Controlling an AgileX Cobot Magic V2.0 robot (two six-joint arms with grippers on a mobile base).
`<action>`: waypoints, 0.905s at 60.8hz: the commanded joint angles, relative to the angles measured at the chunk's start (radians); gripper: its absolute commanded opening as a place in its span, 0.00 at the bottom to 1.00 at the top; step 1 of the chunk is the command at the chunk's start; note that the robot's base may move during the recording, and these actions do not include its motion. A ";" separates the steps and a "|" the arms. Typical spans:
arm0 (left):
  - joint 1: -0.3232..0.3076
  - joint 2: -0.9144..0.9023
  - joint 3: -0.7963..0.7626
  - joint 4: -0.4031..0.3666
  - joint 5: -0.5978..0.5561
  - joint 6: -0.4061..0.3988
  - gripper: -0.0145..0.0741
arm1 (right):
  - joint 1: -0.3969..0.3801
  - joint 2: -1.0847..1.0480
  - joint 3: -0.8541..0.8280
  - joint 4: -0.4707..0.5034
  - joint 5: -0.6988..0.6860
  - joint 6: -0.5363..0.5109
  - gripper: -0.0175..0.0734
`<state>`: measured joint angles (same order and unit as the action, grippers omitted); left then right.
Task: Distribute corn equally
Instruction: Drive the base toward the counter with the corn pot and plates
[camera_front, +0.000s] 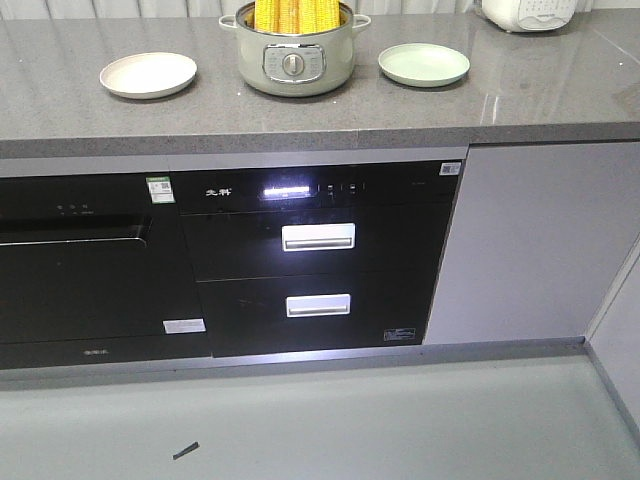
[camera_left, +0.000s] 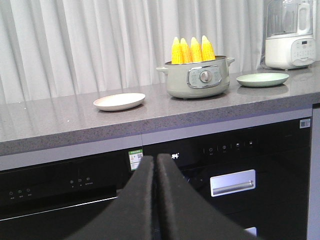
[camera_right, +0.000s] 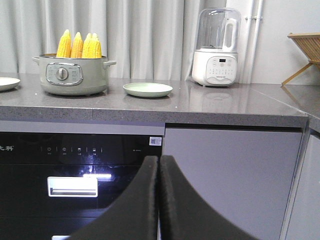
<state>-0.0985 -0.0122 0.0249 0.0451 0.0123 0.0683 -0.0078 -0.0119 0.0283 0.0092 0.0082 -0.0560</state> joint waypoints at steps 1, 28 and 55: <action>-0.002 -0.014 0.010 -0.011 -0.075 -0.010 0.16 | -0.001 -0.007 0.011 -0.003 -0.080 -0.007 0.18; -0.002 -0.014 0.010 -0.011 -0.075 -0.010 0.16 | -0.001 -0.007 0.011 -0.003 -0.080 -0.007 0.18; -0.002 -0.014 0.010 -0.011 -0.075 -0.010 0.16 | -0.001 -0.007 0.011 -0.003 -0.080 -0.007 0.18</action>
<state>-0.0985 -0.0122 0.0249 0.0451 0.0123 0.0683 -0.0078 -0.0119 0.0283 0.0092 0.0082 -0.0560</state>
